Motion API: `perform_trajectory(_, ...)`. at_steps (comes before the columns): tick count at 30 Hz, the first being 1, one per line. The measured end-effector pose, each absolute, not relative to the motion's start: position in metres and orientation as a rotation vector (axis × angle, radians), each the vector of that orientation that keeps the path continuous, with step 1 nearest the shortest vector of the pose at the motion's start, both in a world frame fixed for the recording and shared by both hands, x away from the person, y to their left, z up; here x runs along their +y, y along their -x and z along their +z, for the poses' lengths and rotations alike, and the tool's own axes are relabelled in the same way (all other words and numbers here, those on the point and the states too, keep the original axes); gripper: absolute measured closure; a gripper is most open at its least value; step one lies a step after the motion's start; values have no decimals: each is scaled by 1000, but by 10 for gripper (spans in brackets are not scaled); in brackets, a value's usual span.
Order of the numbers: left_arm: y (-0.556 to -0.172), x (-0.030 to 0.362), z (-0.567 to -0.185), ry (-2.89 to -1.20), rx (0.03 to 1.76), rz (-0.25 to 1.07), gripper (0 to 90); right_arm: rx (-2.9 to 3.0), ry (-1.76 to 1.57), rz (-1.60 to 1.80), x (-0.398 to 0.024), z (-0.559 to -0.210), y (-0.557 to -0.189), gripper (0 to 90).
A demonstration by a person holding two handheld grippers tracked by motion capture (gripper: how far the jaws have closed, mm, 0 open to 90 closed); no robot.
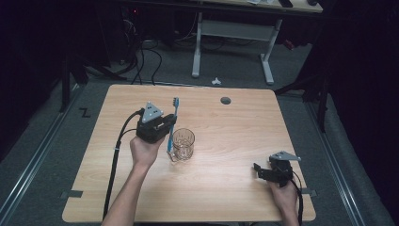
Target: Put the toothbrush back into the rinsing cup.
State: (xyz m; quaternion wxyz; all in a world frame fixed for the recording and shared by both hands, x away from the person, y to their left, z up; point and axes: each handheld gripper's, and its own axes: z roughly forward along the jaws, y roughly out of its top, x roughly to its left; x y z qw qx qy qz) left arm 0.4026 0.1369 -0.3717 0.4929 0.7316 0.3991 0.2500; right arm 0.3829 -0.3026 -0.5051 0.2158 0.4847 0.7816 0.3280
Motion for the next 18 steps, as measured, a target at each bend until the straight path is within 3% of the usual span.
perform_trajectory(18,-405,137,-382,-1742,979,596,807,2166,-1343,909,-303,-505,-383,247)
